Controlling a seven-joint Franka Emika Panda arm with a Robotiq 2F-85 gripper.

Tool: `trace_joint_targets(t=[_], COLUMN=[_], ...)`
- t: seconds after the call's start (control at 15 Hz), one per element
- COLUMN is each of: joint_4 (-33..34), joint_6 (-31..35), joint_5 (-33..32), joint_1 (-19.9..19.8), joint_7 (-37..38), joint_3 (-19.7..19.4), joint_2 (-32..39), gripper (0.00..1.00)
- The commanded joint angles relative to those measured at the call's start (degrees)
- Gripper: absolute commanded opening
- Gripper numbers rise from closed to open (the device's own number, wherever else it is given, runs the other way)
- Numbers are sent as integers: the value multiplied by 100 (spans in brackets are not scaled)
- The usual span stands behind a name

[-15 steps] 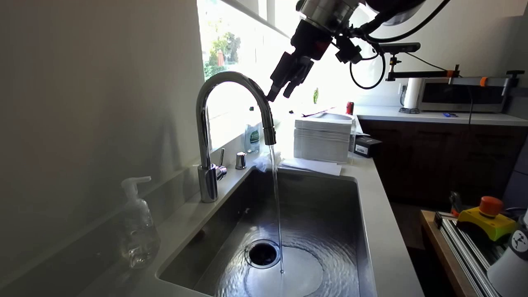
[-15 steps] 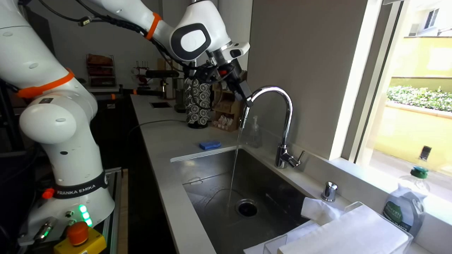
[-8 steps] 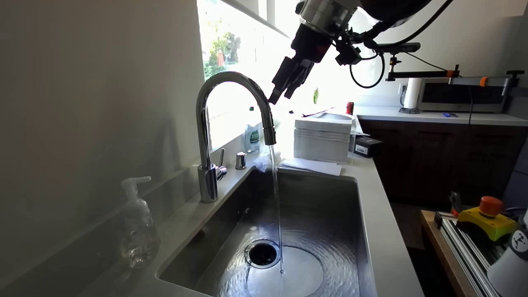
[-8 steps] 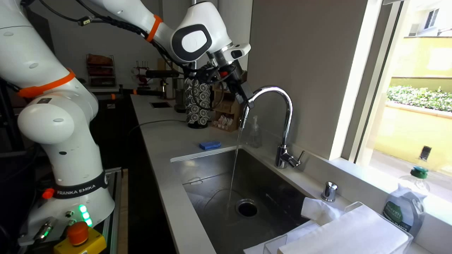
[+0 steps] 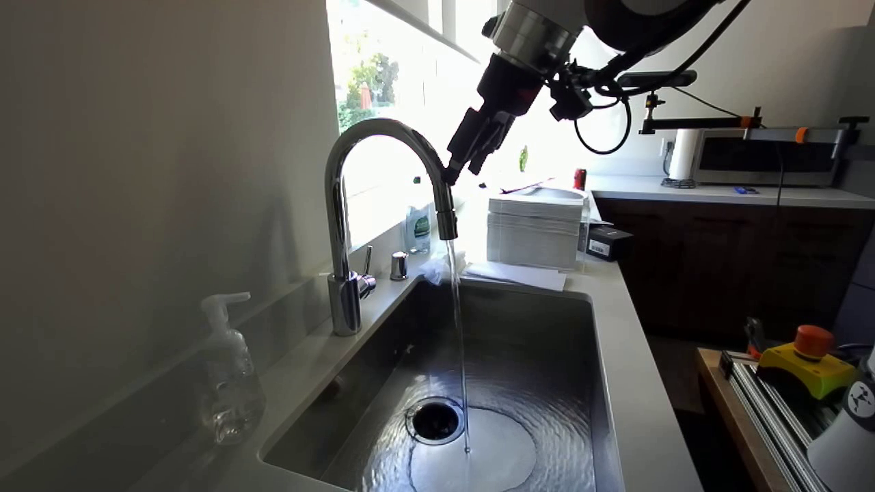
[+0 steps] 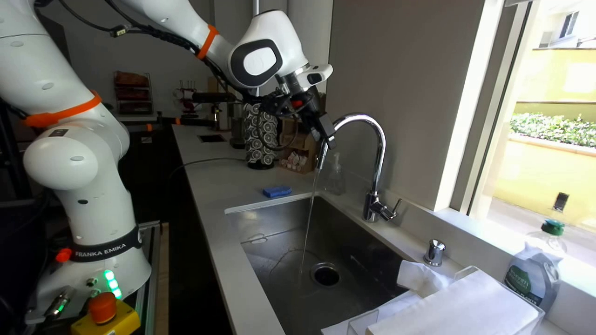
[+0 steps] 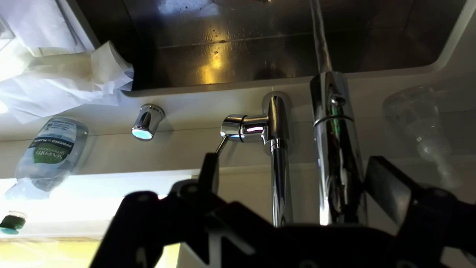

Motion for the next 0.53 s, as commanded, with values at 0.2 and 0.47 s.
trace_joint_targets(t=[0.2,0.47], joint_4=[-45,-58], joint_6=[488,577], joint_5=[-34,-111], joint_1=[80,20], joint_7=[-77,-97], joint_3=[-12,-16], joint_2=[345,477], gripper=[100,100])
